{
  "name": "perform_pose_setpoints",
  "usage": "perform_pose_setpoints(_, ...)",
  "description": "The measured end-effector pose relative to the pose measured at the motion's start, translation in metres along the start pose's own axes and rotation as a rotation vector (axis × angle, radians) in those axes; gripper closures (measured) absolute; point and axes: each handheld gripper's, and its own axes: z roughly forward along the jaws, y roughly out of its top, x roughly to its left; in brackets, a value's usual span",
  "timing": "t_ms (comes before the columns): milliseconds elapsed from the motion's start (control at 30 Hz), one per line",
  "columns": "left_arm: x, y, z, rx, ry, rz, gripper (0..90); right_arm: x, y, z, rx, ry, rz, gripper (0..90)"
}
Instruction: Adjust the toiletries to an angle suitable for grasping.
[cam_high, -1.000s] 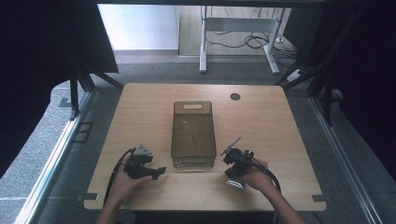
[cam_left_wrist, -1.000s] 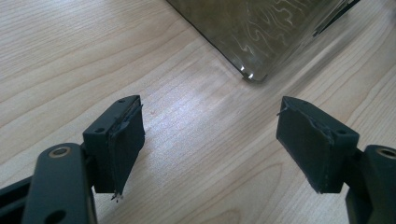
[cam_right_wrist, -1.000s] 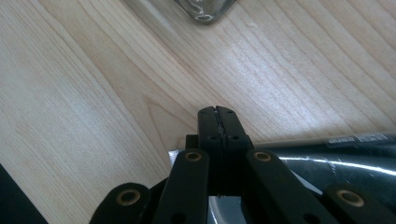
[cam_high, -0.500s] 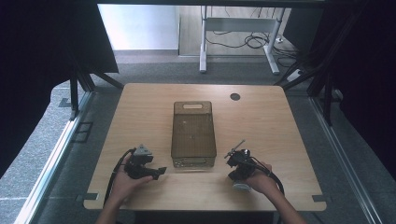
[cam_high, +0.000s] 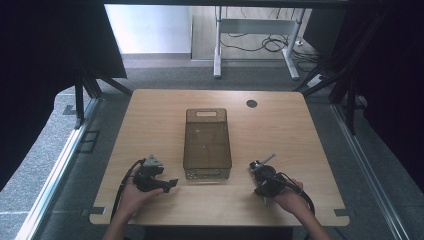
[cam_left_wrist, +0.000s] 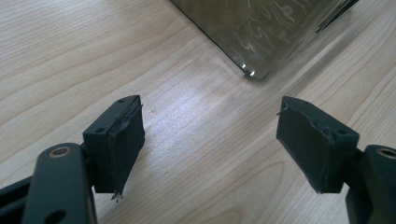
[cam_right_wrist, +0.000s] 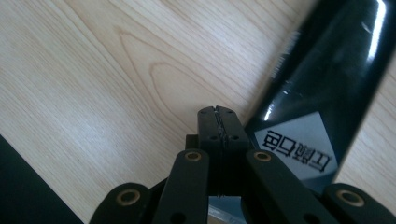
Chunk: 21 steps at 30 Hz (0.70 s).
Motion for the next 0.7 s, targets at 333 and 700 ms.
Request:
perform_pose_setpoints(333, 0.000, -0.001, 0.001, 0.004, 0.004, -0.005, 23.7, -0.005, -0.008, -0.005, -0.016, -0.012, 0.014, 89.6)
perform_pose_setpoints(700, 0.001, -0.001, 0.000, -0.001, 0.001, -0.016, 23.5, -0.008, 0.000, -0.028, -0.120, 0.016, 0.020, 67.7)
